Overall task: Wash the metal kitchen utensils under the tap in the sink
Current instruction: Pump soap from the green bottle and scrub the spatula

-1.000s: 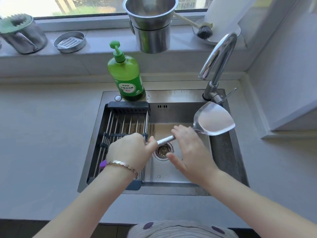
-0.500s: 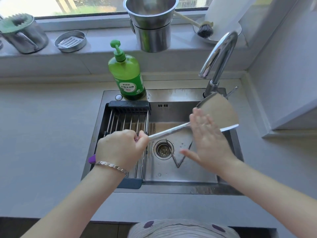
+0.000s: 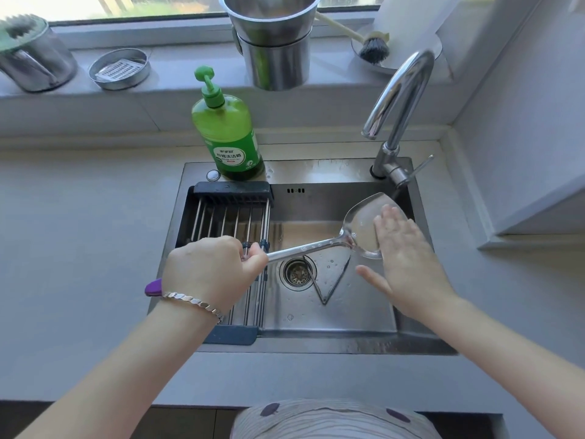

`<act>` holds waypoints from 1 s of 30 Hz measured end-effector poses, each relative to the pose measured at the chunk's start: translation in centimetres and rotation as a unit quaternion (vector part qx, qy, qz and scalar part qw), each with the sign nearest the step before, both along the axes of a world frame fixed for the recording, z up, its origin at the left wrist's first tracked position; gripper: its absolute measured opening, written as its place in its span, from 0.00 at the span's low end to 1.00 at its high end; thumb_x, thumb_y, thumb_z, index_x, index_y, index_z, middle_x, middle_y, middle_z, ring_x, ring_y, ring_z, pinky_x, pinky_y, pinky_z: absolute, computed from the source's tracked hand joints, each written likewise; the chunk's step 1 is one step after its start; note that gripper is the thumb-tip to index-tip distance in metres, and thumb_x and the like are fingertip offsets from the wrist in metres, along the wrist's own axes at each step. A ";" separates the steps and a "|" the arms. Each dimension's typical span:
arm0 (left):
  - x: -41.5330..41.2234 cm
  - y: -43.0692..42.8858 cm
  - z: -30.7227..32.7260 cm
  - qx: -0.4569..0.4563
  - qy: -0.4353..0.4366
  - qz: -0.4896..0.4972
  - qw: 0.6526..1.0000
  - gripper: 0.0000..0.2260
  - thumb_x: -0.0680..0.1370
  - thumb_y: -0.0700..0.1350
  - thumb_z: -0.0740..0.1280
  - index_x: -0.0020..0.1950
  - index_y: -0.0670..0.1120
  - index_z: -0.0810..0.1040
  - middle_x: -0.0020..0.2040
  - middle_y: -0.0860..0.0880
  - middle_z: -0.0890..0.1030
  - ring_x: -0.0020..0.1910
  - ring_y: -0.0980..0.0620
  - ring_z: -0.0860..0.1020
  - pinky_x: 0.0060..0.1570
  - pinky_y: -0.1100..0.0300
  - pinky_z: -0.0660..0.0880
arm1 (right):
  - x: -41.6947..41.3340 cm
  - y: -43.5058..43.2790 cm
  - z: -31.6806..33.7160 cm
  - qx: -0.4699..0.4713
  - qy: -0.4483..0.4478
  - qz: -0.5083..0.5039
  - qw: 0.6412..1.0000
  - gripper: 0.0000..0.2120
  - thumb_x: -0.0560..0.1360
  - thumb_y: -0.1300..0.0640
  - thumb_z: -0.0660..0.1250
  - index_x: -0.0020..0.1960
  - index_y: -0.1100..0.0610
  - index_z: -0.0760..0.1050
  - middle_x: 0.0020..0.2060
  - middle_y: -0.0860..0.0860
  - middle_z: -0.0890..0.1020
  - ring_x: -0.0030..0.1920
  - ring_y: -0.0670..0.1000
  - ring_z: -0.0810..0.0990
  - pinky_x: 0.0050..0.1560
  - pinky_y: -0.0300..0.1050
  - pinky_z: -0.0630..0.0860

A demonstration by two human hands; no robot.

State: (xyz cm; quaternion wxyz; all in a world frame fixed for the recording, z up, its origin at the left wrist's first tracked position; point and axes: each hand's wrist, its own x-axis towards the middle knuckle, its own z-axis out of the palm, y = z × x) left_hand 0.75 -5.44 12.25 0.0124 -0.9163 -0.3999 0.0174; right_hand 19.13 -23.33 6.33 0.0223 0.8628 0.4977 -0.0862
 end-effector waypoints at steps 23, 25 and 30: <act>-0.9 -0.9 -1.7 -0.016 0.064 -0.013 0.998 0.21 0.73 0.60 0.55 0.28 0.48 0.70 0.23 0.52 0.67 0.26 0.51 0.70 0.28 0.66 0.64 | -1.1 -0.2 -2.8 -0.040 0.104 0.125 0.986 0.49 0.68 0.27 0.42 0.75 0.59 0.36 0.72 0.54 0.32 0.73 0.50 0.31 0.69 0.41 0.28; -1.1 -1.0 -1.7 -0.016 0.066 -0.011 0.998 0.21 0.73 0.60 0.54 0.28 0.48 0.72 0.23 0.52 0.67 0.26 0.51 0.71 0.28 0.66 0.65 | 0.3 0.1 -2.4 -0.033 0.067 0.078 0.994 0.48 0.70 0.28 0.44 0.75 0.60 0.38 0.74 0.55 0.35 0.74 0.51 0.33 0.71 0.44 0.32; -0.9 -0.8 -1.8 -0.010 0.069 -0.025 0.997 0.21 0.73 0.59 0.55 0.24 0.48 0.63 0.22 0.52 0.65 0.25 0.51 0.68 0.26 0.66 0.61 | -0.8 -0.2 -3.3 -0.056 0.104 0.168 0.979 0.48 0.66 0.25 0.34 0.74 0.58 0.34 0.71 0.52 0.32 0.74 0.49 0.33 0.69 0.40 0.27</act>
